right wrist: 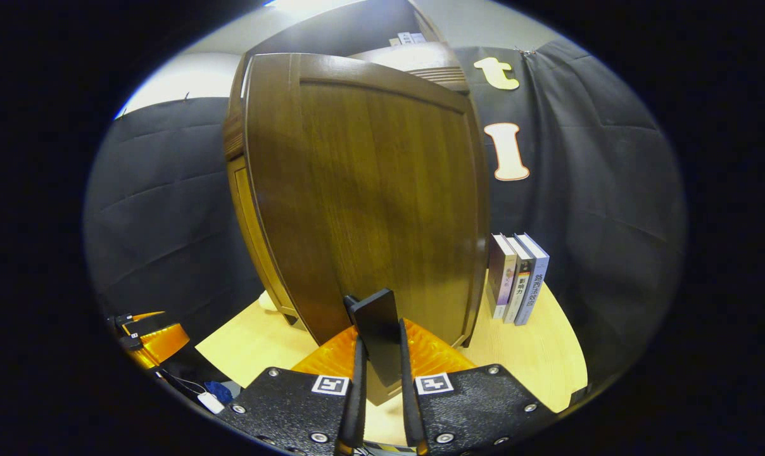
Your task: Open the right door of the double-door shoe cabinet with the right hand, and open the left door with the left hand.
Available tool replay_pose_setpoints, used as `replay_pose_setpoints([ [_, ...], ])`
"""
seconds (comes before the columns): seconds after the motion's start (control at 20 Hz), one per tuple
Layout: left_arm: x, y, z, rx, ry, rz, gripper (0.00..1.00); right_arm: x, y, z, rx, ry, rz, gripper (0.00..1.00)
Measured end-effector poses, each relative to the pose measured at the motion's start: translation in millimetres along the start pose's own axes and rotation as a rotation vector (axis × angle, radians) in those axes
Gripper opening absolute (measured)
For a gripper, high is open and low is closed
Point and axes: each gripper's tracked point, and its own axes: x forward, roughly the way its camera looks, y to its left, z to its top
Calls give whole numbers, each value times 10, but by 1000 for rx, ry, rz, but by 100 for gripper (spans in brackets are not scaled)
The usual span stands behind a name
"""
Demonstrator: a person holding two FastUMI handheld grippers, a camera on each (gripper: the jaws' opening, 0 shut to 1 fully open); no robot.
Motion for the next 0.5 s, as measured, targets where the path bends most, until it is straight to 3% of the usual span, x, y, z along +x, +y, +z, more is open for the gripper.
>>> replay_pose_setpoints([
  [0.05, 10, 24, 47, -3, -12, 17, 100, -64, -96, -7, -4, 5, 8, 24],
  [0.2, 65, -80, 105, -49, -27, 37, 100, -261, -429, -34, 11, 15, 21, 21],
  [0.3, 51, -121, 111, -63, -36, 61, 95, -376, -690, -37, 52, 20, 20, 17],
  [0.35, 56, -129, 117, -65, -39, 77, 100, -426, -815, -35, 65, 17, 25, 14],
  [0.4, 55, -137, 118, -65, -38, 90, 95, -457, -945, -13, 61, 16, 30, 13],
  [0.5, 20, -160, 98, -62, -31, 114, 95, -509, -1189, 16, 21, 8, 31, 10],
])
